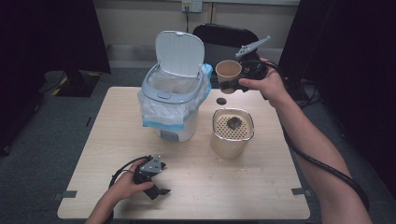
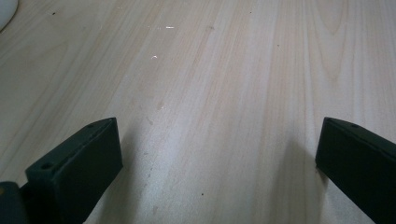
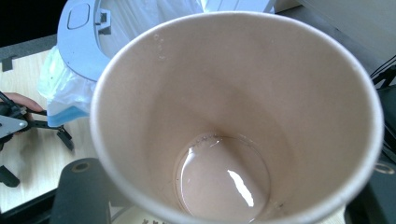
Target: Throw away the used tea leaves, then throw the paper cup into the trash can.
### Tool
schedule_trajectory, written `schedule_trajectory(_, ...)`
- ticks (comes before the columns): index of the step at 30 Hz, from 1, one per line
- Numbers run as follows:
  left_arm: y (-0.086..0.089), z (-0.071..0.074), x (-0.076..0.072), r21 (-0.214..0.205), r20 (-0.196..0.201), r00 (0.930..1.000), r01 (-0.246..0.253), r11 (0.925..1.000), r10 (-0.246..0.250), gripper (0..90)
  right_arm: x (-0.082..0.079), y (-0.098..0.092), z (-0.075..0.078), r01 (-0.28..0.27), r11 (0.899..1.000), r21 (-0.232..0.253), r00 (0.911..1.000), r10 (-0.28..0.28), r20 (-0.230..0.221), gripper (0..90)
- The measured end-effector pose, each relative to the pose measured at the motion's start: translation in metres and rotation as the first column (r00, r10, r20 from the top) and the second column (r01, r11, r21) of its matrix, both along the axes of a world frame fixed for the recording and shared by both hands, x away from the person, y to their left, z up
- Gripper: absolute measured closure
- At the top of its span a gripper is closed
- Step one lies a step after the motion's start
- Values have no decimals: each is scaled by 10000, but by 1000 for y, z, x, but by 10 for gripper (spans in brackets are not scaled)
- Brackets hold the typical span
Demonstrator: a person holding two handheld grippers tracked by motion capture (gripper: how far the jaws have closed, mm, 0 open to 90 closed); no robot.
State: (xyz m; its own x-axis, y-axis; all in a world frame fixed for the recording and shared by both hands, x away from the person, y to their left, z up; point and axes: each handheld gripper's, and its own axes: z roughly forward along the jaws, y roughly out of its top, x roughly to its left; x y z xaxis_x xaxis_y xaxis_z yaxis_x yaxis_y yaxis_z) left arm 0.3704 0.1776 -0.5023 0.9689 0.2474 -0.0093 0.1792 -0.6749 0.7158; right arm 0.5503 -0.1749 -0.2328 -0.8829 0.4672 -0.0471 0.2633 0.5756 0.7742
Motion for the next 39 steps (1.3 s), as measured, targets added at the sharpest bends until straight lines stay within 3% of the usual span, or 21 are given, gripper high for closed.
schedule_trajectory(39,0,0,0,17,37,10000,-22,10000,22,0,3,42,33,-536,9985,85,9985,534,141,283)
